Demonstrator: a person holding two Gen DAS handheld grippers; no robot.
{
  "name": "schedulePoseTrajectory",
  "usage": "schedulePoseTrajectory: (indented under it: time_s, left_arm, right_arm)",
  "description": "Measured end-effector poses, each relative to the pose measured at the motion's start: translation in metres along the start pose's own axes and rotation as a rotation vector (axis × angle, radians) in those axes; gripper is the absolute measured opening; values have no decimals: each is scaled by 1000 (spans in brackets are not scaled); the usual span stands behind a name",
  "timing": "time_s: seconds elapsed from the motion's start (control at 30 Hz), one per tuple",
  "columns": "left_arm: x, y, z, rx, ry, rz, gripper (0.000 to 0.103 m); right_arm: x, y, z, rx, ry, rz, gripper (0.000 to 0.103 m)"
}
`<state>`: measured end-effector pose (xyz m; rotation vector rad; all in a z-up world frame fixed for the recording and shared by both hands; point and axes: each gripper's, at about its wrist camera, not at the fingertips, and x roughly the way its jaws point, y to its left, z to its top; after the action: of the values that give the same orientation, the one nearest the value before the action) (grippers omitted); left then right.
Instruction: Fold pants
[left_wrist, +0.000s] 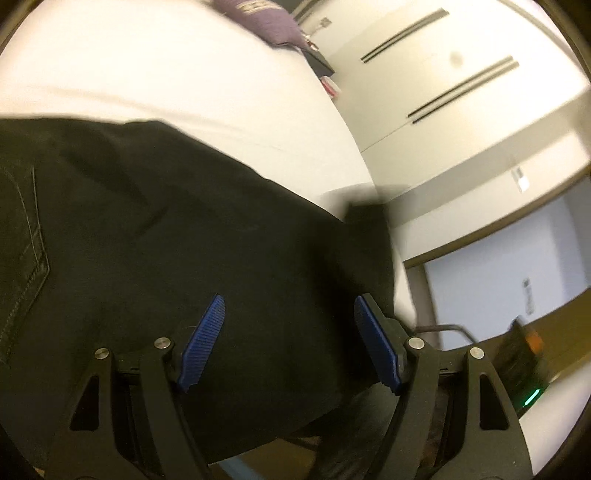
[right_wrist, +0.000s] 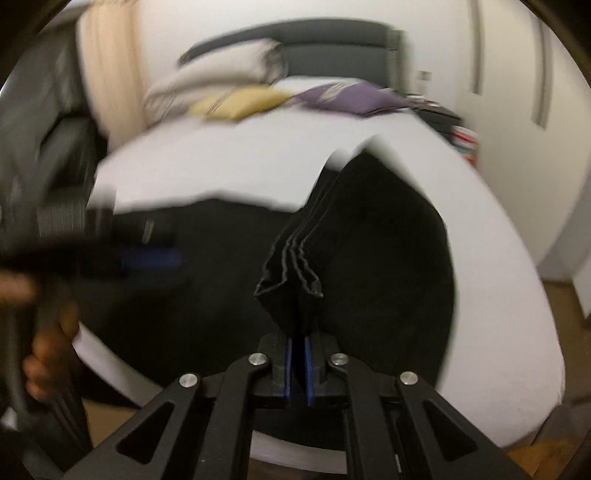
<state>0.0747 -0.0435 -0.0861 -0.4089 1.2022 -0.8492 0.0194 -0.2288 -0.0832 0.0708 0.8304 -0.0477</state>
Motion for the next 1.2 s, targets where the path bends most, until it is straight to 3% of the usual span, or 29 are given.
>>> schedulePoseTrajectory:
  time_s: [0.23,0.57,0.6,0.63,0.7,0.73,0.8,0.97,1.2]
  left_arm:
    - [36,8,5,-114,120,-108,77]
    - [87,-24,22,-61,259,-128,78]
    - [89,-26,20,-51,264,-129,73]
    - [89,-28,19,-42,272,-141,50]
    - [90,-29,15,-29,294,-158,21]
    - [87,-29,15,-22,287,-158,16]
    - [70,-19,25,-27,257,-175,9]
    - [31,0,32,-11,180,-160,8]
    - [-33,25,34,37,56,-51,8]
  right_arm:
    - [2,10,-4,-58,5,-30,6]
    - [-15,42,-17,-211,-61,-107,6]
    - [-16,44,-16,-218,-67,-107,6]
    - [-19,47,-16,-225,-76,-108,6]
    - [-24,53,-16,-246,-92,-109,6]
    - [-25,56,-15,-256,-97,-109,6]
    - [-27,66,-13,-275,-106,-100,6]
    - [-29,93,-3,-336,-140,-52,6]
    - [-20,146,12,-443,-175,35,6]
